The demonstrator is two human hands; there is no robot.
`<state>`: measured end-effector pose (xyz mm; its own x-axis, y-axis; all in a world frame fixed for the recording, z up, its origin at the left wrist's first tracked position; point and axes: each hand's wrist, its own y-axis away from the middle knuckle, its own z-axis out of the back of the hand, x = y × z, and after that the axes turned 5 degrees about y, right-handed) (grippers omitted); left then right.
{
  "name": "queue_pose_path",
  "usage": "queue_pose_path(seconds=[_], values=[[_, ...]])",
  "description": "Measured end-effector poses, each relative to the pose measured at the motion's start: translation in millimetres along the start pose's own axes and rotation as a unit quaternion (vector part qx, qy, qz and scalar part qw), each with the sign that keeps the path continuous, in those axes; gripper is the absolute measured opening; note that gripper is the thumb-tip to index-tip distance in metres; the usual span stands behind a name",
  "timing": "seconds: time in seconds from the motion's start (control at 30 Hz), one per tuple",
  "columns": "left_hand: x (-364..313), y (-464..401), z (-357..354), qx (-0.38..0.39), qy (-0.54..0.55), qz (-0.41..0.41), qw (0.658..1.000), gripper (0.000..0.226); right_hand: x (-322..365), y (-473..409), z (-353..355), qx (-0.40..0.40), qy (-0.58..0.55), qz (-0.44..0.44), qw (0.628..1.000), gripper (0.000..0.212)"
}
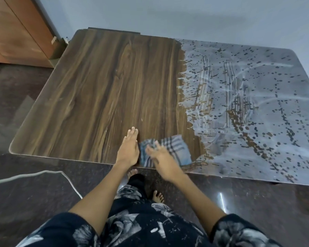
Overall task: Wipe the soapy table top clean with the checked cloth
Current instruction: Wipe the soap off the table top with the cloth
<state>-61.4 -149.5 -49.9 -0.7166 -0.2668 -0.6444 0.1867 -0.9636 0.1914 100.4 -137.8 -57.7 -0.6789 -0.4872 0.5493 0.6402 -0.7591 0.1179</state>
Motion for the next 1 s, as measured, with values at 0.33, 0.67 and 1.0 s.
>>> queue_pose_path(seconds=[0.33, 0.67, 1.0], values=[[-9.6, -33.0, -1.3, 0.025, -0.043, -0.032, 0.998, 0.047, -64.7, 30.1, 50.4, 0.042, -0.076, -0.025, 0.996, 0.043], [-19.4, -85.5, 2.2, 0.049, -0.081, -0.083, 0.992, 0.049, -30.4, -43.6, 44.9, -0.015, -0.047, -0.069, 0.996, 0.048], [-34.7, -114.3, -5.6, 0.041, -0.084, -0.087, 0.992, 0.048, -100.3, -8.1, 88.8, -0.015, -0.079, -0.102, 0.992, 0.053]])
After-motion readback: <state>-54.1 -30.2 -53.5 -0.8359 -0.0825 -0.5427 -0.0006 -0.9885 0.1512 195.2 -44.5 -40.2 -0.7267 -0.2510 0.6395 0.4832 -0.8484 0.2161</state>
